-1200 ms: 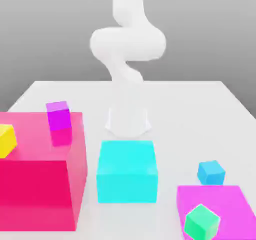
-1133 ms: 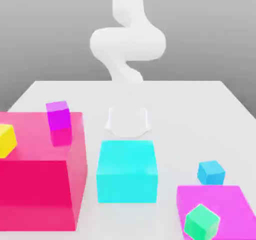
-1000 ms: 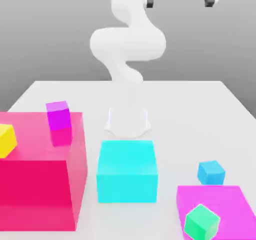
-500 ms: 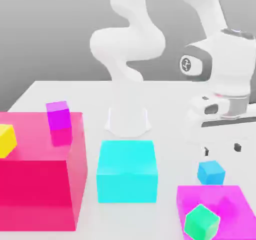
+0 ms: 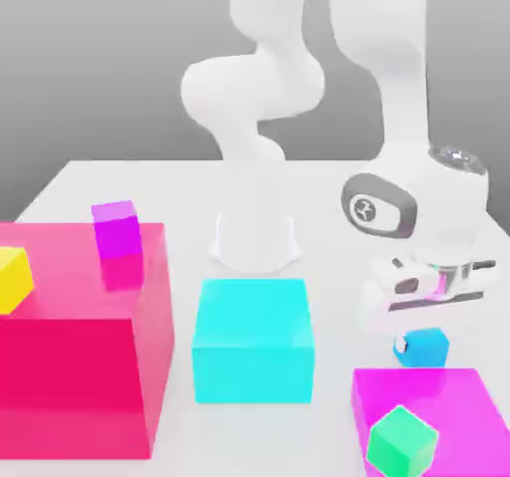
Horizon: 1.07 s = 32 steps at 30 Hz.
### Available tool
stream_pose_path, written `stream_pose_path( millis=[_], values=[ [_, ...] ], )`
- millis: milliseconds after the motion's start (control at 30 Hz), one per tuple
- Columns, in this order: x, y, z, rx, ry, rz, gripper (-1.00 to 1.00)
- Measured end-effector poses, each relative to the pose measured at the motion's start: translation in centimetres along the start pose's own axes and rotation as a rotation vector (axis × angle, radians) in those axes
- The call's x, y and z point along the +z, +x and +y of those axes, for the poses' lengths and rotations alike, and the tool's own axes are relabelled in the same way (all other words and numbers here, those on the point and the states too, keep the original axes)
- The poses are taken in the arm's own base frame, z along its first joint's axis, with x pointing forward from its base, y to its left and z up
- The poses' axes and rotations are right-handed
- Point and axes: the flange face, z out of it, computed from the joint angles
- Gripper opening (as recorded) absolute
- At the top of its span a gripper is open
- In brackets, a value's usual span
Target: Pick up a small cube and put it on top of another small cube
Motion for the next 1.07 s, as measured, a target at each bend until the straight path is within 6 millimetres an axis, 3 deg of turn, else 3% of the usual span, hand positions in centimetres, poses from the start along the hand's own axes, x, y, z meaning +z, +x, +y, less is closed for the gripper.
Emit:
stream_pose_path(
  millis=[167,200,333,433,533,633,733,800,867,933,967,1067],
  values=[
    [-4.5,0.0,0.0,0.000,-0.001,0.002,-1.00],
    [-5.4,1.2,0.0,0.024,-0.004,0.005,-1.00],
    [-9.6,12.5,1.7,0.257,-0.015,0.021,-1.00],
    [-13.4,20.6,4.8,0.418,-0.021,0.027,-1.00],
    [-17.7,28.4,10.8,0.602,-0.023,0.027,-1.00],
    [-22.3,34.3,18.3,0.774,-0.020,0.022,-1.00],
    [-27.2,38.1,27.0,0.938,-0.012,0.013,-1.00],
    [-30.6,39.4,33.1,1.042,-0.003,0.006,-1.00],
    [-29.9,39.7,35.2,1.075,0.001,0.002,-1.00],
    [-27.1,39.8,35.4,1.079,0.002,0.001,-1.00],
    [-26.2,39.7,35.5,1.079,0.002,0.001,1.00],
    [-26.2,39.7,35.5,1.079,0.002,0.001,1.00]
  ],
)
